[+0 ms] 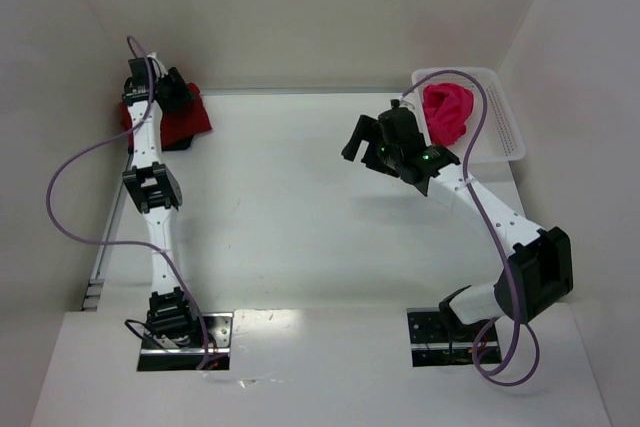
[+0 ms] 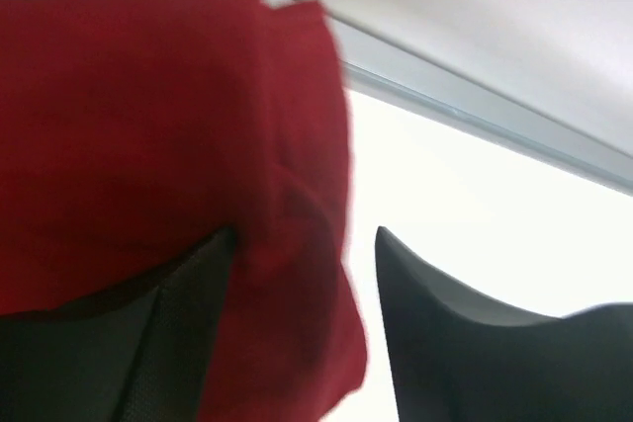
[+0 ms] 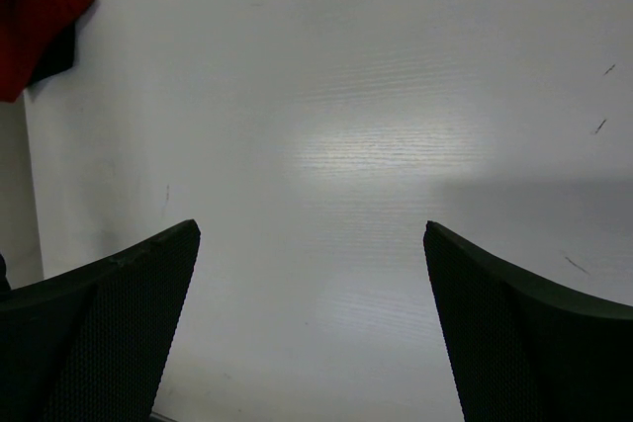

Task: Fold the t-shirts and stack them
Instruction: Put the neatly folded tshirt into the corner of the board with the left arm

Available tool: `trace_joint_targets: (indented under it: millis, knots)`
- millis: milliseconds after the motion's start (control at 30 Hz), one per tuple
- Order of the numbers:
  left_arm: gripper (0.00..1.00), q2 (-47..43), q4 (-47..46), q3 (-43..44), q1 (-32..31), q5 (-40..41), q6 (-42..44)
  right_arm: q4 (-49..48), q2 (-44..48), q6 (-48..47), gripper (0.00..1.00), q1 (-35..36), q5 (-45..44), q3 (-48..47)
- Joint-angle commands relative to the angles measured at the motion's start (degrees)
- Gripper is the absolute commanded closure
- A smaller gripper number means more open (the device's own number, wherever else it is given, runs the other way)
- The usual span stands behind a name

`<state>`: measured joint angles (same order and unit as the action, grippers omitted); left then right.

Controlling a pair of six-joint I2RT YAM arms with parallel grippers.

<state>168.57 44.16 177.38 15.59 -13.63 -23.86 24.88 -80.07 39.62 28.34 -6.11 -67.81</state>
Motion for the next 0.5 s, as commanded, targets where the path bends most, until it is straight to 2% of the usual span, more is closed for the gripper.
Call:
trace_joint_targets:
  millis: [0, 67, 233, 400, 433, 467]
  knots:
    - [0.31, 1.5, -2.1, 0.1, -0.2, -14.2, -2.3, -1.9, 1.0, 1.6, 0.00, -0.4, -1.6, 0.4]
    - [0.26, 0.7, -1.4, 1.1, -0.2, -15.9, -3.1, -1.9, 1.0, 1.6, 0.00, -0.4, -1.6, 0.4]
    - [0.22, -1.1, -2.6, 1.8, -0.2, -16.6, -3.7, -2.4, 2.7, 2.1, 0.00, -0.4, -1.6, 2.2]
    - [0.41, 1.6, -4.8, 2.3, 0.3, -14.4, -6.7, -2.4, 4.4, 2.1, 0.00, -0.4, -1.6, 2.8]
    - [0.52, 1.6, -4.8, 2.3, 0.3, -13.9, -6.7, -1.9, 4.4, 2.1, 0.00, -0.4, -1.6, 2.8]
    - [0.57, 1.6, -4.8, 2.3, 0.3, -13.9, -6.7, -1.9, 4.4, 2.1, 0.00, -0.4, -1.6, 2.8]
